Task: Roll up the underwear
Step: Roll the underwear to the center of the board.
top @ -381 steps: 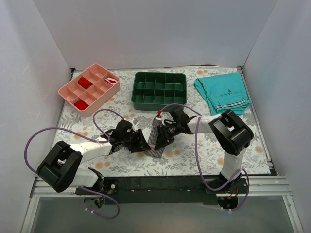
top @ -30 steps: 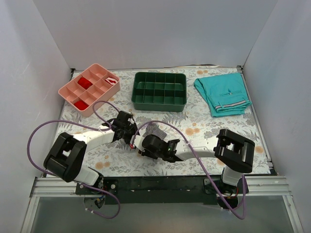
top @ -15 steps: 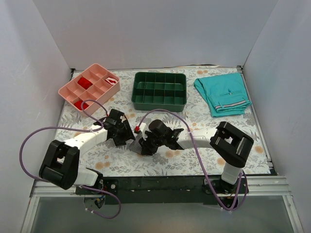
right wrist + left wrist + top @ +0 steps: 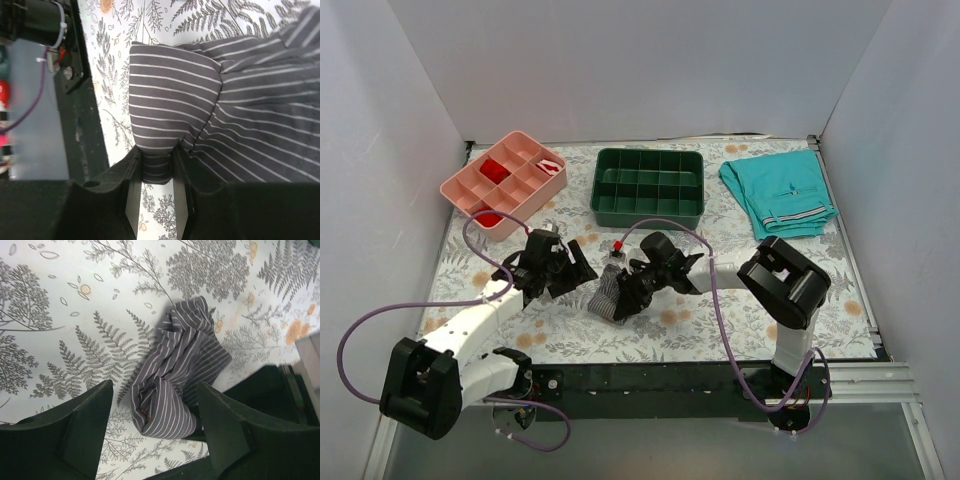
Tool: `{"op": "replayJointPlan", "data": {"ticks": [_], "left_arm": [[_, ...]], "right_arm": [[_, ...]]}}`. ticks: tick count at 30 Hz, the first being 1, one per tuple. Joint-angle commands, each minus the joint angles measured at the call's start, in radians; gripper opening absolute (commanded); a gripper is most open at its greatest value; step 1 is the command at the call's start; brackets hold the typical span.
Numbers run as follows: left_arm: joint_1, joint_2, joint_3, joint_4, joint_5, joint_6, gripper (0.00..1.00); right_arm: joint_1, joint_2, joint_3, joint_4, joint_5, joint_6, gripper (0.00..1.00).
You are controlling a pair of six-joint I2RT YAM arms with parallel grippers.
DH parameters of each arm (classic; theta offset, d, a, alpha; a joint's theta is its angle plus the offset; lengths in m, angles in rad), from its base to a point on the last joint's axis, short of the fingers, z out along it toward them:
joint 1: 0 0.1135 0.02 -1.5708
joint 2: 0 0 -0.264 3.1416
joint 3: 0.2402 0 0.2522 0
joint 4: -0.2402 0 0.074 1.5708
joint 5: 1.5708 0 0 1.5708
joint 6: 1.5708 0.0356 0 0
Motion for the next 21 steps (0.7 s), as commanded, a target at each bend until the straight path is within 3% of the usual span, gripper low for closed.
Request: {"op": "replayJointPlan", "data": {"ticks": [1,8,21], "left_arm": [[0.003,-0.082,-0.053,0.066,0.098,0.032,0.68],[-0.002,-0.127,-0.102,0.113,0.18,0.033,0.7],[-0.102,-0.083,-0.174,0.149,0.145,-0.017,0.65]], "right_arm": [[-0.058,0.048,-0.038,0.022,-0.133,0.116,0.01],[-0.112,0.094,-0.017,0.061,-0.202,0.237,0.01],[-0.166,0.157,0.037,0.006,-0.228,0.328,0.01]]}}
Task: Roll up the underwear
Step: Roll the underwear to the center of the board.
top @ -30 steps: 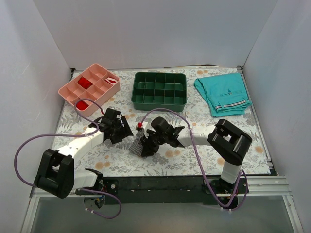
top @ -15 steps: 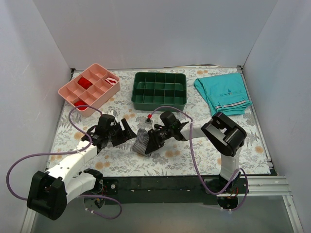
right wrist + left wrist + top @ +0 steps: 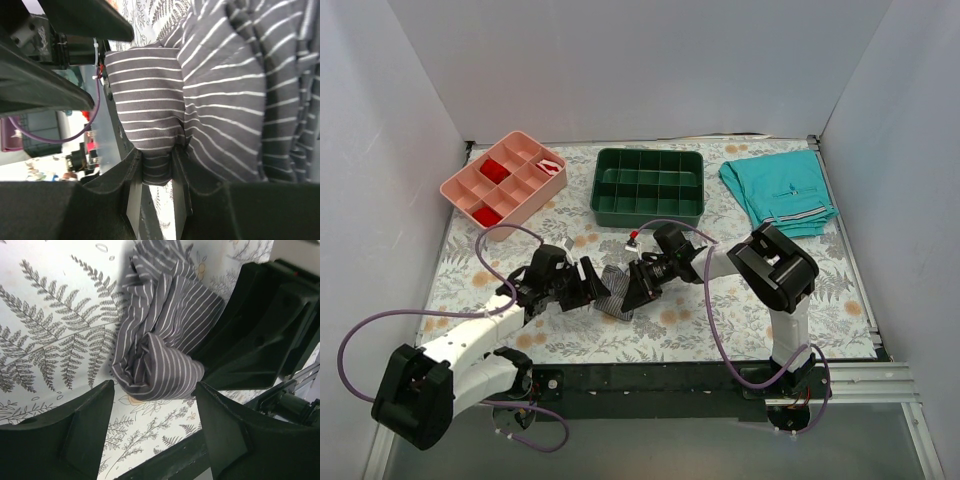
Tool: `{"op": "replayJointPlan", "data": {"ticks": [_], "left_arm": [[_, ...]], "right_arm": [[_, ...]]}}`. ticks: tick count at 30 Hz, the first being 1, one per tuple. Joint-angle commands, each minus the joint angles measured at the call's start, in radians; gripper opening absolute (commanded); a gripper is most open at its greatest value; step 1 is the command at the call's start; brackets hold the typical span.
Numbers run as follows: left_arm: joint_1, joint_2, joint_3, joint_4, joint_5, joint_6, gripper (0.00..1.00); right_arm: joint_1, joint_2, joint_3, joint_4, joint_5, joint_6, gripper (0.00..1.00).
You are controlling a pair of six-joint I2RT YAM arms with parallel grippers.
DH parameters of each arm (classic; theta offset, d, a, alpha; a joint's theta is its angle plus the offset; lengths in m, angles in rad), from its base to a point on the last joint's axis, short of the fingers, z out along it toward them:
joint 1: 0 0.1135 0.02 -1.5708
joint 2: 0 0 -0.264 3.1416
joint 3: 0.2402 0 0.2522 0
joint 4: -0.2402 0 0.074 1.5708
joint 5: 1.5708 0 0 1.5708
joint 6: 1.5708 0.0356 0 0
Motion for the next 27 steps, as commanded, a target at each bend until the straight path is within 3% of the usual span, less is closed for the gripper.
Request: {"op": "replayJointPlan", "data": {"ticks": [1,9,16,19,22,25,27], "left_arm": [[-0.025,0.007,-0.038,0.026,-0.021,-0.025,0.64],[-0.031,0.076,-0.042,0.061,-0.047,-0.056,0.63],[-0.044,0.138,-0.039,0.066,-0.086,-0.07,0.51],[-0.05,0.159,-0.048,0.055,-0.107,-0.077,0.47],[-0.05,0.179,-0.051,0.034,-0.125,-0.081,0.44],[-0.05,0.19,-0.047,0.017,-0.145,-0.081,0.44],[-0.05,0.198,-0.044,0.007,-0.15,-0.079,0.43]], "right_arm": [[-0.017,0.033,0.022,-0.051,0.01,0.023,0.01],[-0.017,0.034,0.033,-0.056,0.004,0.011,0.01],[-0.017,0.013,0.033,-0.056,0.006,-0.002,0.01],[-0.017,-0.013,0.036,-0.062,0.015,-0.021,0.15],[-0.014,-0.062,0.045,-0.124,0.068,-0.095,0.36],[-0.009,-0.119,0.06,-0.212,0.139,-0.184,0.48],[-0.003,-0.165,0.063,-0.256,0.195,-0.227,0.49]]}}
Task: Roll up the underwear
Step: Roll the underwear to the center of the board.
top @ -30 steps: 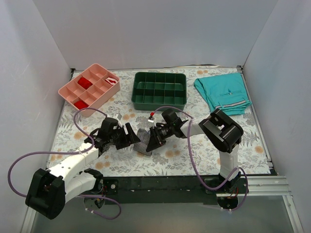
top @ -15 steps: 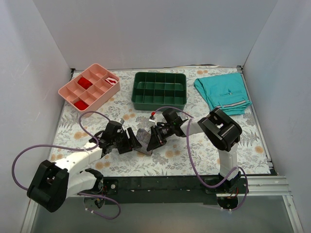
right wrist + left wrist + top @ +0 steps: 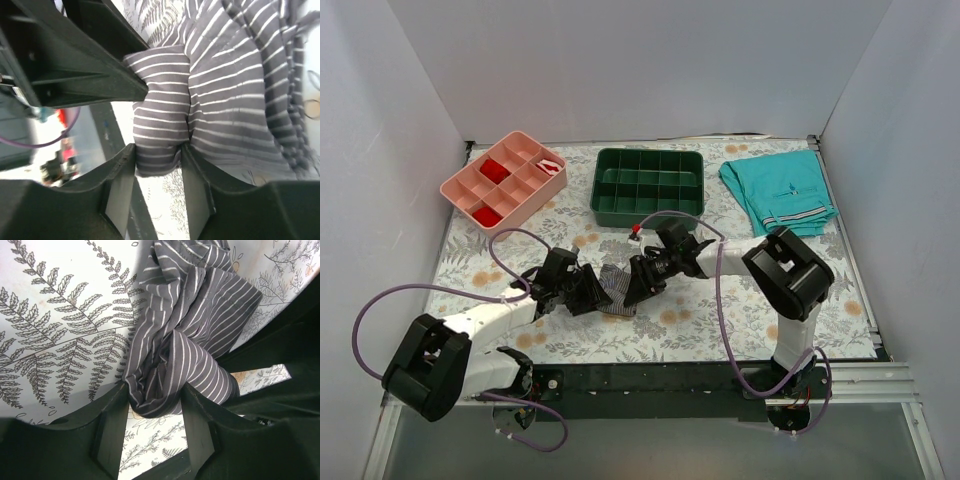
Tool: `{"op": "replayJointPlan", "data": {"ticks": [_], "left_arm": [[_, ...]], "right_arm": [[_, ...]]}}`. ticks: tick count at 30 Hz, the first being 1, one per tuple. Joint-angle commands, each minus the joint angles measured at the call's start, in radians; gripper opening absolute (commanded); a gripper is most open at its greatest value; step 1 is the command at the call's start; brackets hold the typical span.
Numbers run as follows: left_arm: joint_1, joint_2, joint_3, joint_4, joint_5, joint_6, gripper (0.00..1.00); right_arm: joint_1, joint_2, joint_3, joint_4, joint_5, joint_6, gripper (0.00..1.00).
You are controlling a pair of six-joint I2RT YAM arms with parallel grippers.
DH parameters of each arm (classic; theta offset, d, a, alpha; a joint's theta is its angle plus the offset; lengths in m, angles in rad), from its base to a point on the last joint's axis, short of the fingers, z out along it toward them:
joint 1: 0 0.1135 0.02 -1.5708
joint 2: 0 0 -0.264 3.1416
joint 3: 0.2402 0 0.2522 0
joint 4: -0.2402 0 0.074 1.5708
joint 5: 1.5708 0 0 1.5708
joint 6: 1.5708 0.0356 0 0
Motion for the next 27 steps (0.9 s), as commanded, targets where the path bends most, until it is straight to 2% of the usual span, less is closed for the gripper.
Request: {"op": "replayJointPlan", "data": {"ticks": [1,6,10,21,27], "left_arm": [[-0.004,0.042,-0.007,-0.093,-0.116,0.021,0.43],[-0.004,0.059,0.001,-0.094,-0.115,0.024,0.43],[-0.004,0.058,0.008,-0.102,-0.119,0.028,0.43],[-0.004,0.087,0.024,-0.103,-0.115,0.037,0.44],[-0.005,0.087,0.027,-0.103,-0.116,0.037,0.44]], "right_arm": [[0.008,-0.118,0.044,-0.159,0.148,-0.176,0.51],[0.031,-0.218,0.032,-0.275,0.343,-0.273,0.53],[0.082,-0.293,0.011,-0.301,0.466,-0.361,0.55],[0.225,-0.26,0.084,-0.351,0.618,-0.502,0.56],[0.249,-0.241,0.101,-0.33,0.629,-0.511,0.57]]}}
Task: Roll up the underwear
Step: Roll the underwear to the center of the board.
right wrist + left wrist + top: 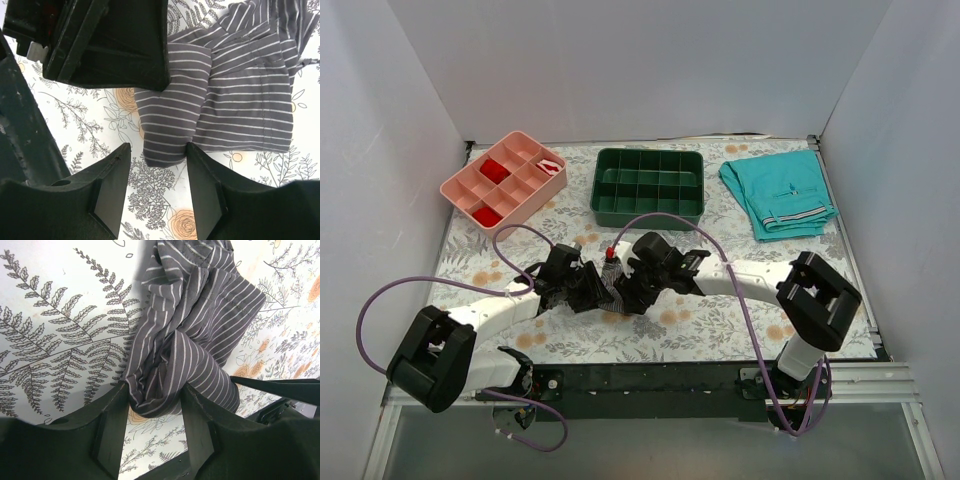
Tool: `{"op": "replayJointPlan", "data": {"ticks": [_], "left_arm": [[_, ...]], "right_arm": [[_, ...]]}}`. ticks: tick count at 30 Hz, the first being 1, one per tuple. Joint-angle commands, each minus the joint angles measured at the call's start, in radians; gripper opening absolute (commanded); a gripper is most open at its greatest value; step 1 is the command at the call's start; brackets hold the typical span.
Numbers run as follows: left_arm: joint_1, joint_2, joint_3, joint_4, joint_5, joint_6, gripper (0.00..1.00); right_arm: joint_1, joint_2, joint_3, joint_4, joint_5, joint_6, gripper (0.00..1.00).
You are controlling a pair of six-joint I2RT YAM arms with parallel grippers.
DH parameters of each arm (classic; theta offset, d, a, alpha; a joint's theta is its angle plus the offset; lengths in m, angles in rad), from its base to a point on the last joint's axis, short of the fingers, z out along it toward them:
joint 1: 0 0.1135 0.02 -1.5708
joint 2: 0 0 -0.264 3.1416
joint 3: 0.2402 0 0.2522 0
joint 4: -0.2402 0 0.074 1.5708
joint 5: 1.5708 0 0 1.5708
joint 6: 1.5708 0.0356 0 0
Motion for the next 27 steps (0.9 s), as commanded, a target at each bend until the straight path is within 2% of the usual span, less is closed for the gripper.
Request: {"op": "replayJointPlan", "data": {"ticks": [1,12,15,17,18,21,24,27], "left_arm": [[0.001,0.03,-0.019,-0.091,-0.109,0.035,0.43],[0.001,0.024,-0.02,-0.096,-0.106,0.038,0.43],[0.001,0.021,-0.025,-0.096,-0.106,0.038,0.43],[0.001,0.021,-0.025,-0.096,-0.107,0.039,0.43],[0.001,0.021,-0.023,-0.096,-0.107,0.039,0.43],[0.001,0.022,-0.016,-0.102,-0.11,0.044,0.43],[0.001,0.022,0.001,-0.121,-0.132,0.052,0.43],[0.002,0.033,0.021,-0.133,-0.142,0.052,0.43]], "right_arm": [[0.009,0.02,0.054,0.003,0.037,-0.036,0.57],[0.018,0.101,0.079,-0.003,0.073,-0.087,0.56],[0.019,0.104,0.07,0.003,0.058,-0.088,0.53],[0.021,0.107,0.068,0.003,0.041,-0.087,0.41],[0.019,0.109,0.068,0.003,0.023,-0.081,0.29],[0.021,0.106,0.056,0.012,-0.003,-0.071,0.11],[0.019,0.098,0.044,0.024,-0.052,-0.047,0.02],[0.018,0.093,0.028,0.054,-0.123,0.01,0.01]]}}
